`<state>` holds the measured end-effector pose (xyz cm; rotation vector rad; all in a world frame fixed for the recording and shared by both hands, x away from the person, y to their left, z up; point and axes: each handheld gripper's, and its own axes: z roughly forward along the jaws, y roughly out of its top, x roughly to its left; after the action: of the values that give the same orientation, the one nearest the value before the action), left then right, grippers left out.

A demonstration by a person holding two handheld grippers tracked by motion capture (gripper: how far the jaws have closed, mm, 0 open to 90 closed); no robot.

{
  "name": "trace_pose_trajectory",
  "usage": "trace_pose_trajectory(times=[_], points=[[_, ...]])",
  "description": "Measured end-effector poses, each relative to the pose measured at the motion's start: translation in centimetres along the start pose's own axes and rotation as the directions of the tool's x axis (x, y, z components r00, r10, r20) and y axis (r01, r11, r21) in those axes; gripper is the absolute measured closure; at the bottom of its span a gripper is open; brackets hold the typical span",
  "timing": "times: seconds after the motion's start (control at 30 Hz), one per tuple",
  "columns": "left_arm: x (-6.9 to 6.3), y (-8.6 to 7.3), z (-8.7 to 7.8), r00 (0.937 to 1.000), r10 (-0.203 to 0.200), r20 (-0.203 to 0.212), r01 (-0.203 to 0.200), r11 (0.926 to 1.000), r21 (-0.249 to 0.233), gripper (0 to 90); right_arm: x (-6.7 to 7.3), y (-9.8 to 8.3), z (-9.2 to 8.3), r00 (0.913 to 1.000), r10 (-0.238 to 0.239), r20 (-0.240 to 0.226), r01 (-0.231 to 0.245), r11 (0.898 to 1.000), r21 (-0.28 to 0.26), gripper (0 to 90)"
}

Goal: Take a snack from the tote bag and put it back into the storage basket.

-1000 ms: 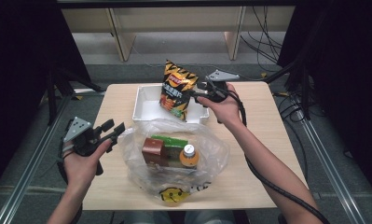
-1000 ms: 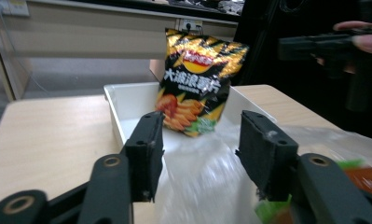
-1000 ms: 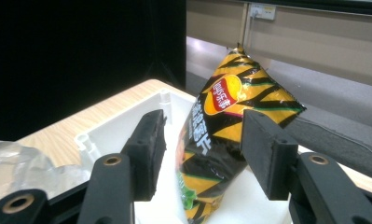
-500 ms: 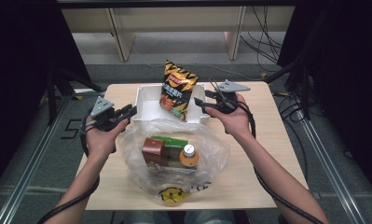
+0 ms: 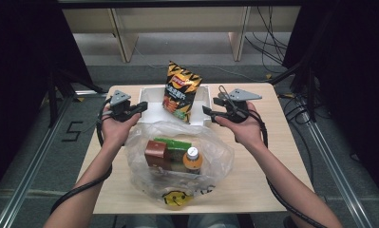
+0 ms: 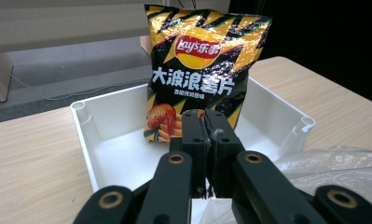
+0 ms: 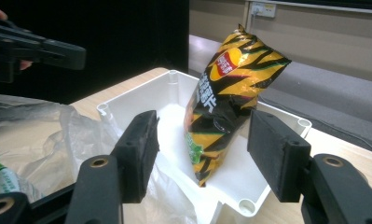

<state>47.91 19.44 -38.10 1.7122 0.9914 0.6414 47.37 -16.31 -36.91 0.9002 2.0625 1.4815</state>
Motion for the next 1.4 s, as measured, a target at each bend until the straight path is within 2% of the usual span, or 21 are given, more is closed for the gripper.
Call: trace_pose_trajectory(times=[0.17,0.2,0.23,0.33,0.37,0.4,0.5,0.53,0.6,0.7,0.73,0.8,0.83,0.9,0.93,0.97,1.03,1.1,1.2,1.27,1.4], points=[[0.0,0.4,0.8,0.9999,0.014,0.004,-0.014,0.9994,0.031,88.0,0.4,-0.1,-0.7,0.9998,0.015,-0.010,-0.015,1.000,-0.004,43.0],[-0.1,0.4,1.0,1.0000,0.000,0.005,0.000,0.9994,0.034,88.1,0.4,-0.2,-0.8,0.9998,0.018,-0.003,-0.018,1.000,-0.012,42.9],[-0.1,0.5,1.1,1.0000,-0.003,0.003,0.002,0.9992,0.041,88.2,0.3,-0.3,-1.0,0.9999,-0.007,-0.008,0.007,1.000,-0.007,42.9],[-0.1,0.6,1.4,1.0000,0.001,0.004,-0.001,0.9990,0.045,88.2,0.6,-0.7,-1.3,0.9995,0.026,-0.019,-0.026,1.000,-0.006,42.7],[-0.2,0.7,1.6,1.0000,-0.002,0.002,0.002,0.9987,0.050,88.1,0.4,-0.8,-1.3,0.9998,-0.006,-0.017,0.006,1.000,-0.012,42.6],[-0.1,0.8,1.7,1.0000,0.009,0.002,-0.009,0.9984,0.056,88.1,0.6,-0.9,-1.5,0.9996,0.013,-0.024,-0.013,1.000,0.002,42.5],[-0.2,0.9,2.1,1.0000,0.001,0.001,-0.001,0.9979,0.064,88.2,0.7,-1.3,-1.7,0.9996,0.002,-0.028,-0.002,1.000,0.000,42.2],[-0.3,0.9,2.3,1.0000,0.001,0.002,-0.001,0.9976,0.070,88.2,0.8,-1.4,-1.9,0.9993,0.017,-0.033,-0.017,1.000,0.005,42.1],[-0.3,1.0,2.7,1.0000,0.003,0.005,-0.003,0.9970,0.078,88.2,0.7,-1.7,-2.1,0.9997,-0.004,-0.025,0.004,1.000,0.008,41.9],[-0.3,1.1,3.2,0.9999,0.009,0.008,-0.010,0.9958,0.091,88.2,0.8,-1.8,-2.4,0.9994,0.005,-0.036,-0.005,1.000,0.004,41.8],[-0.3,1.1,3.4,0.9999,0.010,0.006,-0.011,0.9953,0.097,88.2,1.0,-2.0,-2.6,0.9997,0.016,-0.017,-0.016,1.000,-0.001,41.8],[-0.3,1.1,3.8,0.9999,0.015,0.007,-0.016,0.9941,0.107,88.5,1.0,-2.1,-3.0,0.9995,0.003,-0.033,-0.003,1.000,0.006,41.7],[-0.3,1.2,4.2,0.9994,0.031,0.012,-0.033,0.9915,0.126,88.6,0.9,-2.2,-3.2,0.9996,-0.012,-0.025,0.012,1.000,-0.002,41.7],[-0.5,1.3,4.6,0.9990,0.043,0.015,-0.044,0.9884,0.145,88.9,1.0,-2.4,-3.4,0.9996,0.008,-0.028,-0.008,1.000,0.002,41.6],[-0.7,1.3,5.0,0.9992,0.033,0.021,-0.036,0.9894,0.141,89.1,1.0,-2.4,-3.6,0.9996,0.000,-0.028,0.001,1.000,0.012,41.5],[-0.6,1.3,5.1,0.9984,0.052,0.024,-0.055,0.9857,0.159,89.2,0.9,-2.6,-3.6,0.9996,-0.005,-0.026,0.005,1.000,0.006,41.5],[-0.8,1.3,5.6,0.9984,0.049,0.030,-0.053,0.9845,0.167,89.2,1.1,-2.7,-3.7,0.9995,0.013,-0.028,-0.013,1.000,0.005,41.4],[-1.0,1.2,6.3,0.9981,0.051,0.035,-0.057,0.9820,0.180,89.3,0.9,-3.1,-3.9,0.9996,0.006,-0.028,-0.006,1.000,0.006,41.3],[-1.0,1.2,7.2,0.9974,0.058,0.043,-0.066,0.9762,0.207,89.3,1.0,-3.3,-4.2,0.9988,0.040,-0.030,-0.039,0.999,0.025,41.3],[-1.1,1.2,7.5,0.9976,0.056,0.041,-0.064,0.9764,0.206,89.3,0.7,-3.4,-4.2,0.9996,0.009,-0.026,-0.009,1.000,0.018,41.2],[-1.2,1.0,8.8,0.9972,0.058,0.047,-0.068,0.9659,0.250,89.3,0.8,-3.8,-4.2,0.9994,0.029,-0.017,-0.028,0.999,0.015,41.2]])
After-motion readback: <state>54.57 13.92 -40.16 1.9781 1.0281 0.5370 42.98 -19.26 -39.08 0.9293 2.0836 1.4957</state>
